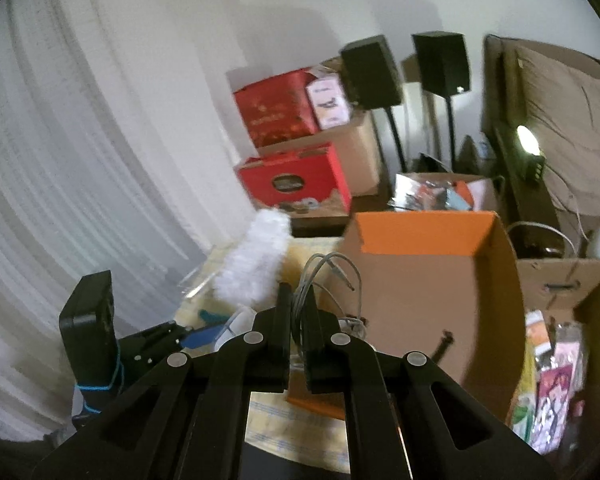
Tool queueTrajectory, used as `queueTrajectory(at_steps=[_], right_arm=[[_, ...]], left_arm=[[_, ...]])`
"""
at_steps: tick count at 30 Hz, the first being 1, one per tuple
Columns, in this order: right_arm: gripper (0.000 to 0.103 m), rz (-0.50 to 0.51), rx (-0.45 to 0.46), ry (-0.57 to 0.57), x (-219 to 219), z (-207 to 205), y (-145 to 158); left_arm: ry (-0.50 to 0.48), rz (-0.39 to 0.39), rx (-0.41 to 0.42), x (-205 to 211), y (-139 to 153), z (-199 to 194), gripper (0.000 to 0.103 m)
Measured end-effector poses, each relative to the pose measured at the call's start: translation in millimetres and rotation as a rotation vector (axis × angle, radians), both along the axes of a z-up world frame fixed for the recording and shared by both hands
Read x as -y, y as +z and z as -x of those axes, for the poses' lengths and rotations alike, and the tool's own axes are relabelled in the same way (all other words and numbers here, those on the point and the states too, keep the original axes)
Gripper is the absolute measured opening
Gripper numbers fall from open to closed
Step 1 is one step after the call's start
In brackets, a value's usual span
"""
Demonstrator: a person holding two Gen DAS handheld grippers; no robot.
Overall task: Organize objects
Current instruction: 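Carry the earphone case and earphones in both tools over the orange box, then open the left tool to drop the case while the right tool releases the earphones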
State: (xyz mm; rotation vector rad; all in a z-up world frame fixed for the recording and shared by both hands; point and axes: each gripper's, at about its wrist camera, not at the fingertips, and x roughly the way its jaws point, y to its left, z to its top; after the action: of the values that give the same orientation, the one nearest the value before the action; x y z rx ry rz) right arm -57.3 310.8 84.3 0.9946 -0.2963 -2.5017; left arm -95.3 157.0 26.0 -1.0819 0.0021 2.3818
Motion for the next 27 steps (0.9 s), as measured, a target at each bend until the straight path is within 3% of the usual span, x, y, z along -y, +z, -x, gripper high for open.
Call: queueTrajectory(at_steps=[10,27], right_arm=[[0.003,-0.019,0.052,-0.101,-50.0,-0.4,-30.6],[0.003,-0.182,0.151,-0.214,-92.7,11.7,-92.3]], left_arm=[[-0.021,0.057,0.019,-42.8,-25.7,14.7,0.059],[-0.015,0.136,0.09,-80.5,-65.9,33.5,0.059]])
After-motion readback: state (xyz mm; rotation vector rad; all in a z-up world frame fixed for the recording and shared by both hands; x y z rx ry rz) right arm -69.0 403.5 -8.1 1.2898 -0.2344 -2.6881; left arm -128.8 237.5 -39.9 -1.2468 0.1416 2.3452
